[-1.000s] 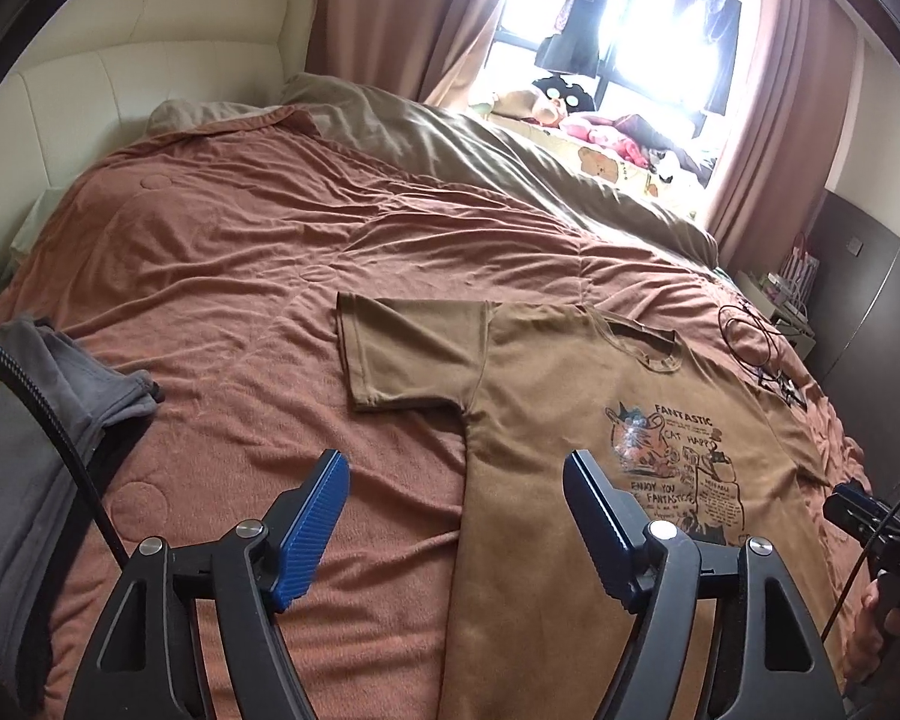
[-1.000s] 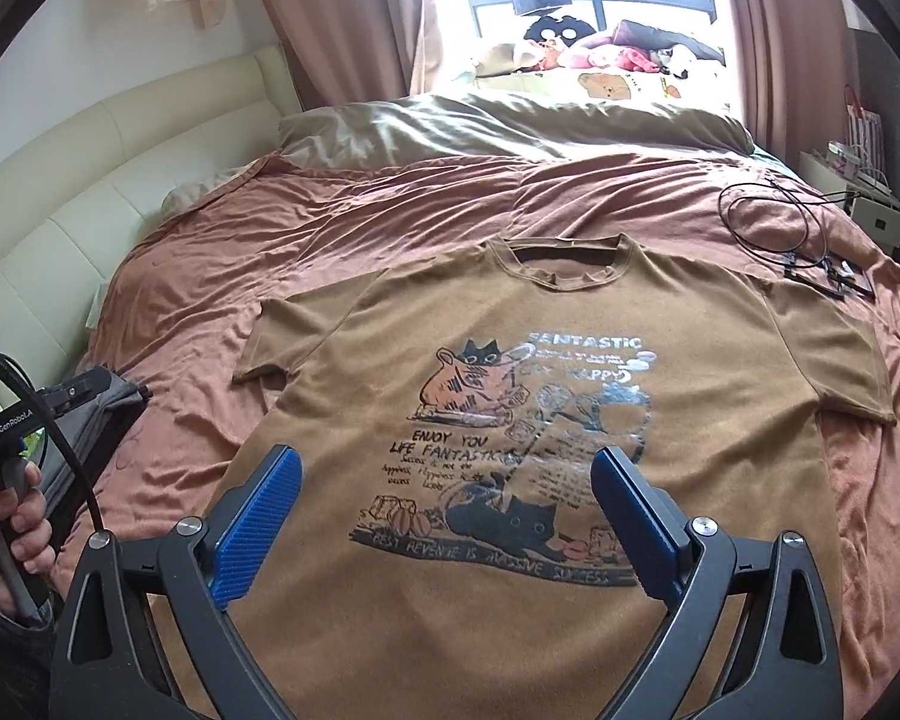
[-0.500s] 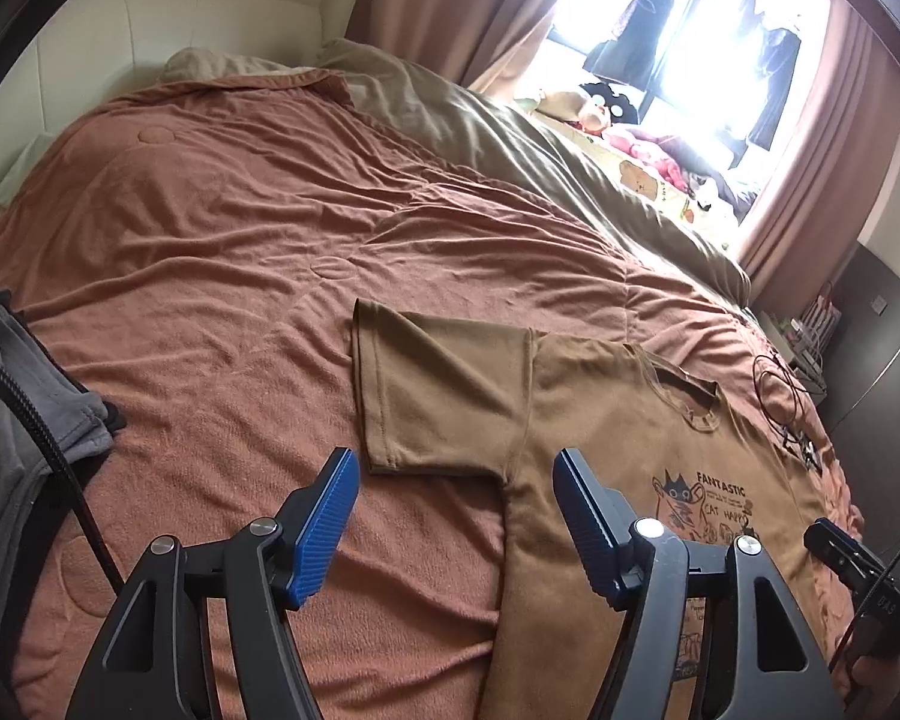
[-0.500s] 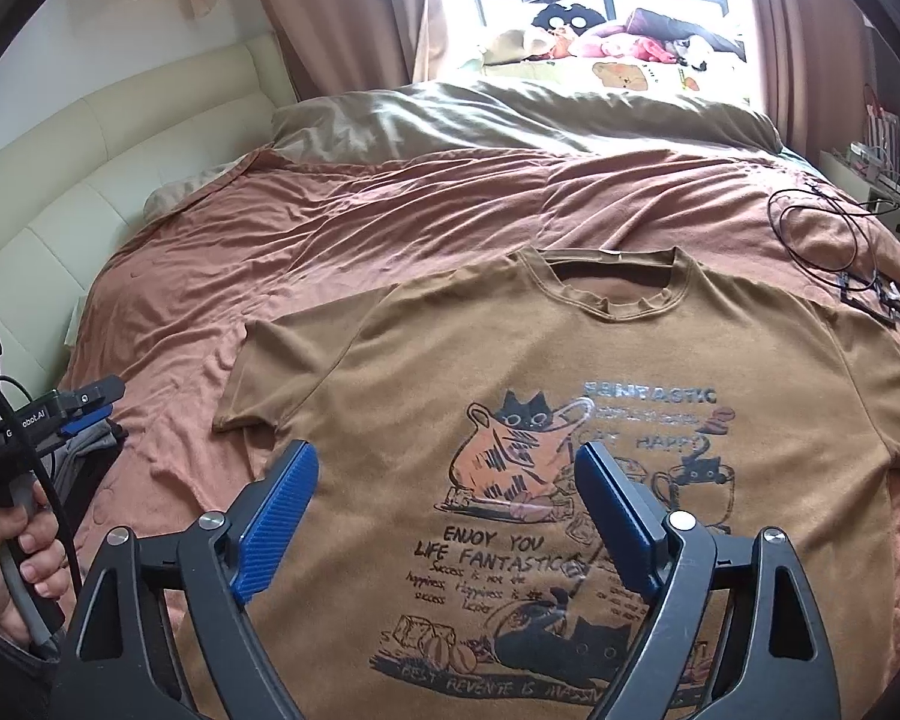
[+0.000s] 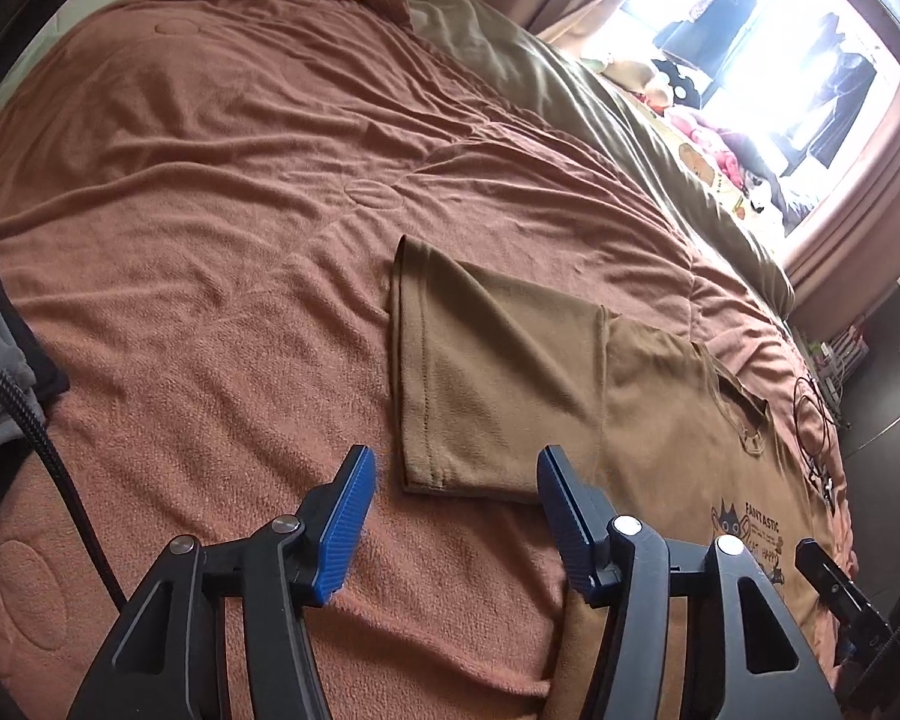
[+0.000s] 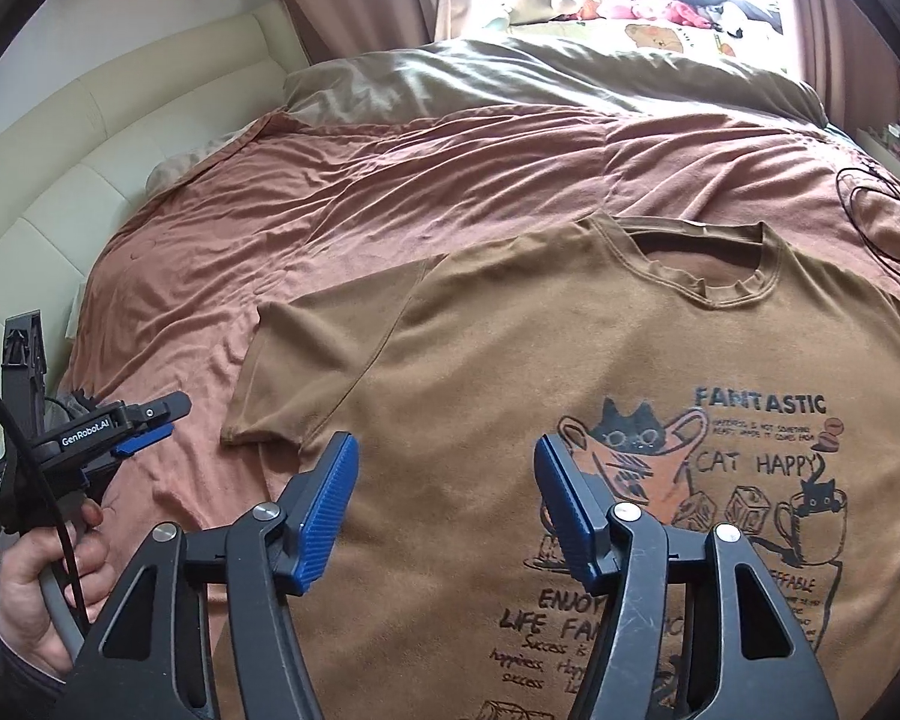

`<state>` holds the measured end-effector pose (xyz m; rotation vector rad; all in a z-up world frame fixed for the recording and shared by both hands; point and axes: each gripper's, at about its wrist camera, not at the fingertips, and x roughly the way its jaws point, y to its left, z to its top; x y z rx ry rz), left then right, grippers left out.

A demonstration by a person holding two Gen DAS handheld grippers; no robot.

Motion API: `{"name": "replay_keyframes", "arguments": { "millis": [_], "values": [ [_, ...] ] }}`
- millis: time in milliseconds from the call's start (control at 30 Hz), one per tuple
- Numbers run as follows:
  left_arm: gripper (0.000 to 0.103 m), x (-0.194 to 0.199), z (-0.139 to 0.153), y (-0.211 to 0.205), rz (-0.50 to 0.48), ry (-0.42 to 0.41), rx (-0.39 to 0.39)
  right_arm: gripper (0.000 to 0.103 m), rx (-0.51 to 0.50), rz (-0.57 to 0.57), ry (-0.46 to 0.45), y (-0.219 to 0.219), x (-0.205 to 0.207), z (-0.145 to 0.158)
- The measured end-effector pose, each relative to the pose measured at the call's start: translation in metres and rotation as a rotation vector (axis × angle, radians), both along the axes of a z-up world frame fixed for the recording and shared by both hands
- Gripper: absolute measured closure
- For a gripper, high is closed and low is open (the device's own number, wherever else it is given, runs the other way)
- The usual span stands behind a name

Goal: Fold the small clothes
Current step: 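Grasp the shirt's side edge with the left tool and fold it inward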

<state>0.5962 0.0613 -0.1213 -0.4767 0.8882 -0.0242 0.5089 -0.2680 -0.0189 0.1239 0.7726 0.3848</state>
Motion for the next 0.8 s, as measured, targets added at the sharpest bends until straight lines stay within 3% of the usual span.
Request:
{"name": "replay_keyframes", "arguments": {
  "millis": [167, 467, 500, 633, 800],
  "values": [
    [0.045, 0.011, -0.023, 0.002, -0.003, 0.054, -0.012, 0.059, 0.014, 0.026, 0.046, 0.016, 0.022, -0.014],
    [0.049, 0.023, -0.048, -0.001, -0.019, 0.121, -0.016, 0.068, 0.070, 0.048, 0.106, 0.032, 0.047, -0.033],
    [0.055, 0.023, -0.048, -0.003, -0.027, 0.124, -0.012, 0.069, 0.076, 0.053, 0.114, 0.033, 0.048, -0.034],
    [0.095, 0.022, -0.052, -0.006, -0.073, 0.143, -0.073, 0.072, 0.094, 0.072, 0.126, 0.039, 0.051, -0.033],
    [0.096, 0.017, -0.043, 0.000, -0.069, 0.103, -0.115, 0.076, 0.156, 0.085, 0.161, 0.048, 0.063, -0.041]
  ]
}}
